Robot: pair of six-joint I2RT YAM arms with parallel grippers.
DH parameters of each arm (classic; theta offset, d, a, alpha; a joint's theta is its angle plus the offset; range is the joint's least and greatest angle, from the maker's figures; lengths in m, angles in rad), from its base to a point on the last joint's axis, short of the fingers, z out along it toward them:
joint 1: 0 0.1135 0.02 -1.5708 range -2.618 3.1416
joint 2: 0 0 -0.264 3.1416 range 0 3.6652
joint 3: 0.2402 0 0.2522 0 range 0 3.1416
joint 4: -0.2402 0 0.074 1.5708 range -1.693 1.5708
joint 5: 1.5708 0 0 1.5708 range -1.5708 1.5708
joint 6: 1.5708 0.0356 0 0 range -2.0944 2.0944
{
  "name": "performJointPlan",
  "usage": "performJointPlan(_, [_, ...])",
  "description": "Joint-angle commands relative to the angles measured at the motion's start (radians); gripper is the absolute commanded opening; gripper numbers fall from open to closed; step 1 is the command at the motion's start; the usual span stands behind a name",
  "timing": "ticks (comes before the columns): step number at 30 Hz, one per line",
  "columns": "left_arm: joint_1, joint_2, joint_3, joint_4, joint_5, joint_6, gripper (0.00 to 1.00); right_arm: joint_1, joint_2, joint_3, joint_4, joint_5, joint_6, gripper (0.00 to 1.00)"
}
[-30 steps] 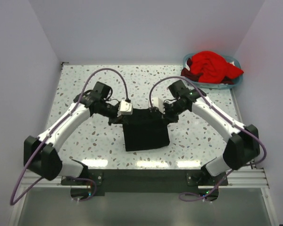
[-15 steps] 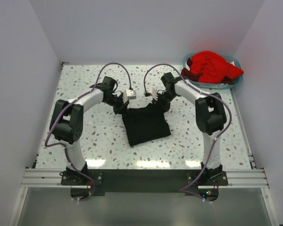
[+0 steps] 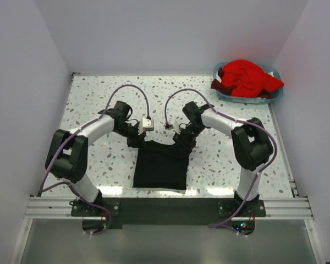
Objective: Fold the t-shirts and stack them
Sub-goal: Fold the tshirt
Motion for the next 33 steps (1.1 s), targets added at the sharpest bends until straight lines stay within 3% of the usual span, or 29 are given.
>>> performJointPlan(1, [-0.004, -0.1, 0.007, -0.068, 0.072, 0.067, 0.26, -0.017, -0.074, 0.058, -0.068, -0.088, 0.081, 0.41])
performJointPlan(4, [-0.024, -0.135, 0.047, -0.047, 0.106, 0.028, 0.38, -0.085, -0.03, 0.147, -0.105, -0.121, 0.128, 0.43])
performJointPlan(7, [-0.08, -0.14, 0.074, 0.022, 0.1, -0.017, 0.41, -0.143, 0.08, 0.294, -0.111, -0.172, 0.214, 0.39])
performJointPlan(11, [-0.155, -0.091, 0.09, 0.062, 0.083, -0.005, 0.43, -0.155, 0.195, 0.425, -0.064, -0.184, 0.378, 0.23])
performJointPlan(19, [-0.226, 0.044, 0.111, 0.123, 0.04, -0.025, 0.48, -0.133, 0.292, 0.439, 0.004, -0.221, 0.52, 0.18])
performJointPlan(29, [-0.254, 0.139, 0.137, 0.108, 0.011, 0.003, 0.49, -0.08, 0.298, 0.393, -0.007, -0.238, 0.498, 0.16])
performJointPlan(32, [-0.255, 0.147, 0.137, 0.093, 0.009, 0.018, 0.45, -0.07, 0.303, 0.39, -0.007, -0.238, 0.492, 0.16])
performJointPlan(33, [-0.255, 0.147, 0.137, 0.09, 0.008, 0.021, 0.37, -0.065, 0.308, 0.39, -0.008, -0.238, 0.492, 0.16])
